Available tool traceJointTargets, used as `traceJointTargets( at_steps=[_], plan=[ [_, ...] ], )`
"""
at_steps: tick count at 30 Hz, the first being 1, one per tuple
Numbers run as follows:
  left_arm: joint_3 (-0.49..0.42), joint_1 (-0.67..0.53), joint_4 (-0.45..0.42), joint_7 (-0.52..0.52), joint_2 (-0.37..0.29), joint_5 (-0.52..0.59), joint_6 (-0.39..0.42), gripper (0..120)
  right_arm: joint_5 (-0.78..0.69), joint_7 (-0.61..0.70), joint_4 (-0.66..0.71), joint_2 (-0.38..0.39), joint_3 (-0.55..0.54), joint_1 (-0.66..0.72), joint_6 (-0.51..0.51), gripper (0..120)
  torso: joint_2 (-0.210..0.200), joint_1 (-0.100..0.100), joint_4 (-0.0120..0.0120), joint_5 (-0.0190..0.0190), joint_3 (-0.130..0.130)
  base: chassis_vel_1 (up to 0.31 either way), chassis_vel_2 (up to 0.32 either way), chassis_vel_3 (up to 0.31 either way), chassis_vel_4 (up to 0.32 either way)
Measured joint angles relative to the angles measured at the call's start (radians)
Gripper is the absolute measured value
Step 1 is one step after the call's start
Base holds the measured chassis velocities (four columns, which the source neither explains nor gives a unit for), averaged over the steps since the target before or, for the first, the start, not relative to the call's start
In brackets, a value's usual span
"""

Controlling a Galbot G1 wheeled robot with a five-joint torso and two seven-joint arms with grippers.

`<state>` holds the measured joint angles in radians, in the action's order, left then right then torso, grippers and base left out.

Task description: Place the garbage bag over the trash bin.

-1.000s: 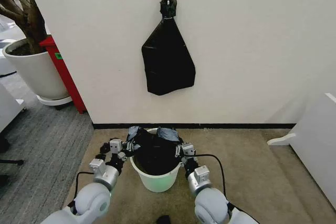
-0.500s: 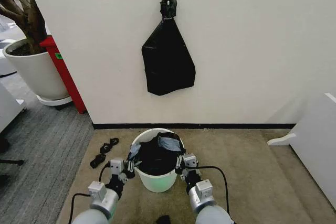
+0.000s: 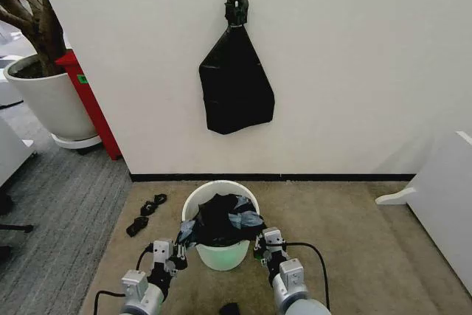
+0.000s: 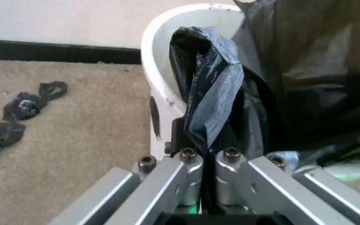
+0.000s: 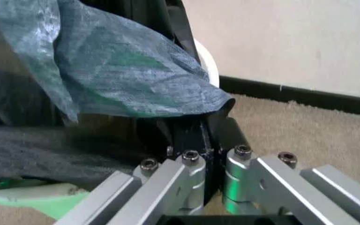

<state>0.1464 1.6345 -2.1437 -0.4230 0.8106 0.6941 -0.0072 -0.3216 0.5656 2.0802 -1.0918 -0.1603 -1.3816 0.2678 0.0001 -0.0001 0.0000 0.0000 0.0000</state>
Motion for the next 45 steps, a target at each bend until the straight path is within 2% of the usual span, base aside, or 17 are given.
traceJointTargets(
  at_steps=[3,7,17,39,45],
  plan=[
    [0.005,-0.001,0.000,-0.015,-0.002,0.000,0.021,0,-0.013,0.001,0.004,0.002,0.006,-0.001,0.034,0,0.000,0.000,0.0000,0.0000,0.000,0.000,0.000,0.000,0.000],
    [0.000,-0.016,0.043,-0.021,0.002,-0.001,0.027,0,-0.031,0.002,-0.009,-0.001,0.009,-0.009,0.073,0,0.000,0.000,0.0000,0.0000,0.000,0.000,0.000,0.000,0.000],
    [-0.024,-0.059,0.113,-0.018,0.015,-0.002,0.023,0,-0.035,-0.002,-0.059,-0.013,0.011,-0.001,0.069,0,0.000,0.000,0.0000,0.0000,0.000,0.000,0.000,0.000,0.000],
    [-0.057,-0.231,0.362,0.027,0.057,-0.032,-0.061,0,-0.009,-0.040,-0.194,-0.059,0.015,0.031,0.000,0,0.000,0.000,0.0000,-0.0001,0.000,0.000,0.000,0.000,0.000],
    [-0.063,-0.265,0.425,0.061,0.075,-0.046,-0.108,0,-0.002,-0.051,-0.239,-0.069,0.019,0.044,-0.021,0,0.000,0.000,0.0000,0.0002,0.000,0.000,0.000,0.000,0.000]
  ],
)
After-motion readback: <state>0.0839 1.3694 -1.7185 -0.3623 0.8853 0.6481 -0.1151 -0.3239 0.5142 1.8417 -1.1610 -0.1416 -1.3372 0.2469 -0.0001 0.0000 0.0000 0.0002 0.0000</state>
